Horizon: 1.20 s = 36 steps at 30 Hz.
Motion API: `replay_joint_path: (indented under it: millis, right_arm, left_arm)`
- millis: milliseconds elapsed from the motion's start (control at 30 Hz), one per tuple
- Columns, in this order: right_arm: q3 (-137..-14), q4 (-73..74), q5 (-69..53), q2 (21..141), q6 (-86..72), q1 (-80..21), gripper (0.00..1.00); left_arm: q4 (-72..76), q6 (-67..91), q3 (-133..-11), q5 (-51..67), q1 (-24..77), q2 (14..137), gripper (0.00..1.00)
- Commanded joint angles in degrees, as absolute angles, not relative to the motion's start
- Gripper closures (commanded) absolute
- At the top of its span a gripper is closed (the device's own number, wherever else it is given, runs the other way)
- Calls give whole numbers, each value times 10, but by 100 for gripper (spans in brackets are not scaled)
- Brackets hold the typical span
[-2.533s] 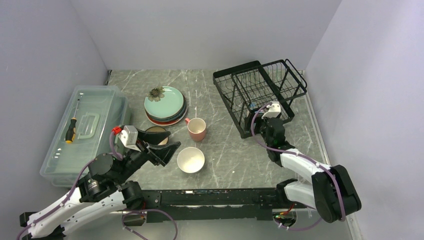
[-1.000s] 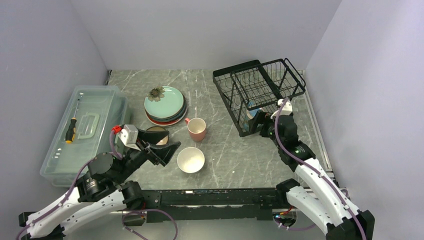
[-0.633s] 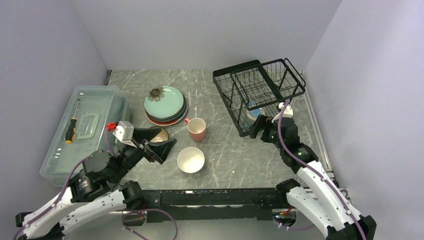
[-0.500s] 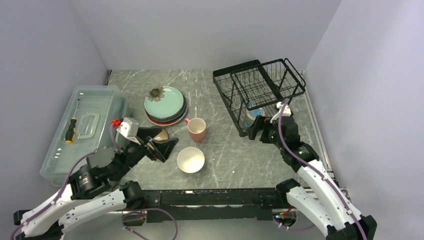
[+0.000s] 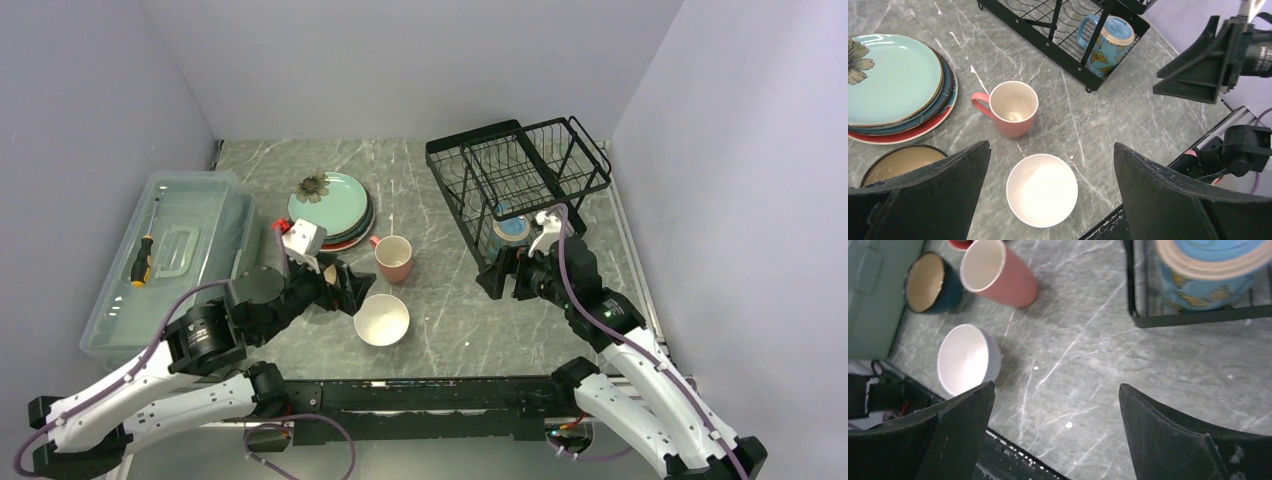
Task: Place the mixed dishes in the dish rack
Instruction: Pick up the cup at the center of the board.
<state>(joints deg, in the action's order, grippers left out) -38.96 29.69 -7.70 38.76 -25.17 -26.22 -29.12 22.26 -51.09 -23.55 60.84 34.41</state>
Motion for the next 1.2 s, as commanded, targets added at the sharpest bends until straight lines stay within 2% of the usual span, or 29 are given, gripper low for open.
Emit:
replay_joint_path:
  millis: [0, 167, 333, 500, 733, 900, 1167]
  right_arm:
    - [-434, 298, -44, 387, -265, -325, 4]
    - [-461, 299, 29, 412, -269, -407, 4]
    - [-482, 306, 62, 428, -266, -444, 5]
    - [-492, 312, 71, 428, -262, -458, 6]
    - [-484, 321, 84, 411, -258, -464, 6]
    - [-483, 338, 95, 405, -253, -465, 6]
    - [-473, 338, 101, 392, -244, -466, 6]
  left_arm:
    - [-305, 246, -547, -270, 610, 383, 1]
    - [-355, 297, -584, -307, 610, 463, 3]
    - [-382, 318, -625, -286, 595, 541, 8]
    - [-396, 335, -648, -239, 540, 594, 13]
    - [-391, 373, -653, -116, 405, 638, 21]
    - [-420, 399, -683, -95, 370, 698, 20]
    - [-432, 441, -696, -48, 329, 776, 30]
